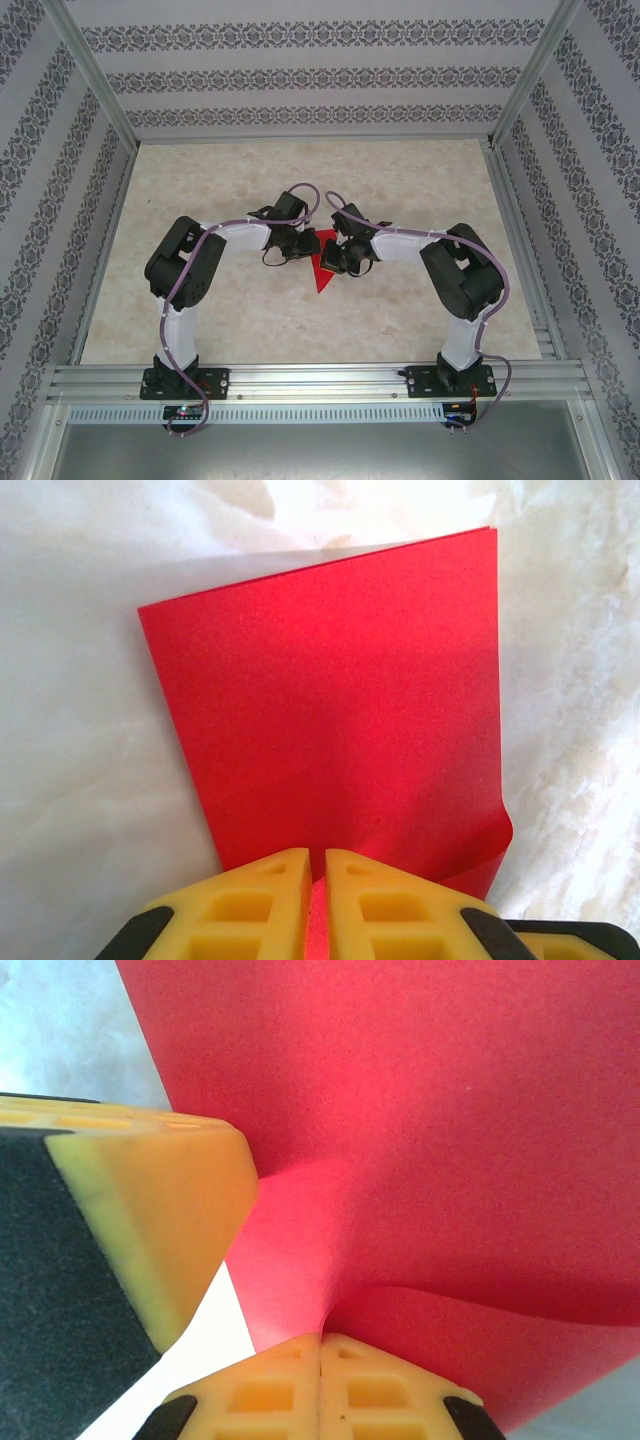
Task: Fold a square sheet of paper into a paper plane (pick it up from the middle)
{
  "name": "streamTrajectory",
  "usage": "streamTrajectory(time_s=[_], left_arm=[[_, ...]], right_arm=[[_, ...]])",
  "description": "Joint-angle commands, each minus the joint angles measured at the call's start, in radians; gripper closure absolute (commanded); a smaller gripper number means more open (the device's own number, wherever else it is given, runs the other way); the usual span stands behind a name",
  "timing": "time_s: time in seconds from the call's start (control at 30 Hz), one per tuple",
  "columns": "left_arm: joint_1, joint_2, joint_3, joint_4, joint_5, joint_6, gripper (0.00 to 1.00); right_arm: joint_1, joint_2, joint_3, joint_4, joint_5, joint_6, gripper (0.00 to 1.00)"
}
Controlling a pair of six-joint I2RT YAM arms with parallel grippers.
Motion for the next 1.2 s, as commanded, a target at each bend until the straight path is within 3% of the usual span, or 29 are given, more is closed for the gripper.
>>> streamTrajectory(time_s=[0.0, 0.2, 0.6, 1.17], left_arm=[[-0.013, 0.030, 0.010, -0.068, -0.010, -0.005, 0.85], [0.004, 0.000, 0.049, -0.096, -0.024, 0.001, 0.83], [0.129, -0.123, 0.017, -0.115, -0.038, 0.009, 0.76], [0.120, -0.172, -0.140, 0.043, 0.153, -0.036, 0.77]], right_arm=[[0.006, 0.026, -0.003, 0.001, 0.025, -0.016, 0.95], [0.007, 0.032, -0.009, -0.003, 0.028, -0.021, 0.89], [0.007, 0.021, -0.032, 0.026, 0.020, -0.023, 0.64], [-0.034, -0.010, -0.105, 0.108, -0.039, -0.041, 0.58]])
